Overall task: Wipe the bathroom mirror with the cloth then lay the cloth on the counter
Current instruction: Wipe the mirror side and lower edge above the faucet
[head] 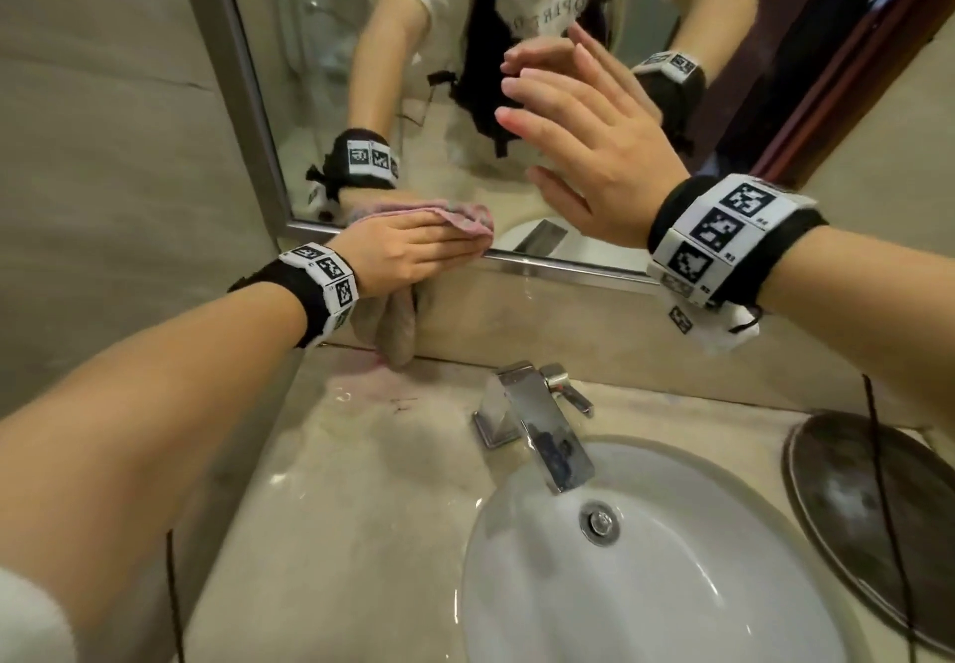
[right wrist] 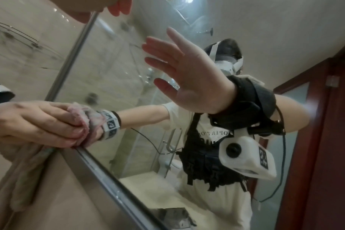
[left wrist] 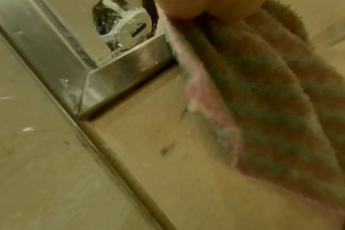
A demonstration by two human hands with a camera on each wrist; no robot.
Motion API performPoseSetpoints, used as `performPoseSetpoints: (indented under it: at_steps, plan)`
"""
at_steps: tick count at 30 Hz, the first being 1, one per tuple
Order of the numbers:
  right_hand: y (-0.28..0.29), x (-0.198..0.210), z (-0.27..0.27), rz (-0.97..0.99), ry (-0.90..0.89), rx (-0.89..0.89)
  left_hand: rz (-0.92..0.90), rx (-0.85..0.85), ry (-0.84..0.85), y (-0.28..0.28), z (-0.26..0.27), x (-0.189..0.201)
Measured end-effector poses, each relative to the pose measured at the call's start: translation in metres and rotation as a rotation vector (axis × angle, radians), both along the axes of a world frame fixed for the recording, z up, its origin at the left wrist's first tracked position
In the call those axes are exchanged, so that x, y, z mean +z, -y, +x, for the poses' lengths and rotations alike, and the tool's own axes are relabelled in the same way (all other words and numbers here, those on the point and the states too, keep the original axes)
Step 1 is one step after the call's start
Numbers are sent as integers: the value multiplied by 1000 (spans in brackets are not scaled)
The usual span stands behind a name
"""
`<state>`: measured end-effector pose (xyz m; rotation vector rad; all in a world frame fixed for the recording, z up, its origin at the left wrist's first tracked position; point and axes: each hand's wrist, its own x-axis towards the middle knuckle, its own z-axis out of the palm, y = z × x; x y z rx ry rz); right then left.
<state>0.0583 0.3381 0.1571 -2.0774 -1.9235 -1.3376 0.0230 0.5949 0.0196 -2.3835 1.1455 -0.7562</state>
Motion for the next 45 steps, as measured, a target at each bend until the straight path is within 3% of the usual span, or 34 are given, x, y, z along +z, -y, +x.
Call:
performPoseSetpoints:
  at_steps: [10, 12, 14, 16, 18, 21, 24, 28, 32, 40, 45]
  plan:
    - [-28, 27, -17, -12, 4, 21, 13, 22, -153, 3, -23, 36]
    - [-30, 30, -23, -7, -8, 32, 38, 47, -109, 1, -29, 35]
    - [-31, 30, -27, -14, -13, 36, 129, 97, 43, -4, -36, 30]
    - [-31, 27, -31, -36, -20, 39, 167, 174, -9, -9, -44, 27]
    - [-31, 23, -32, -53, -26, 43, 1, 307, -197, -9, -62, 29]
    - [-31, 17, -33, -74, -35, 66, -180, 304, -175, -21, -71, 16]
    - [-32, 16, -34, -91, -54, 81, -305, 531, -223, -18, -87, 18]
    - [-32, 19, -37, -94, -68, 75, -790, 799, -140, -10, -92, 13]
    - [-24, 20, -42, -120, -90, 101, -1275, 931, -77, 14, -86, 18]
    - [26, 15, -33, -137, -133, 52, -1891, 1204, 75, 51, -66, 42]
    - [58, 10, -28, -145, -164, 10, -2013, 1242, 10, 87, -56, 57]
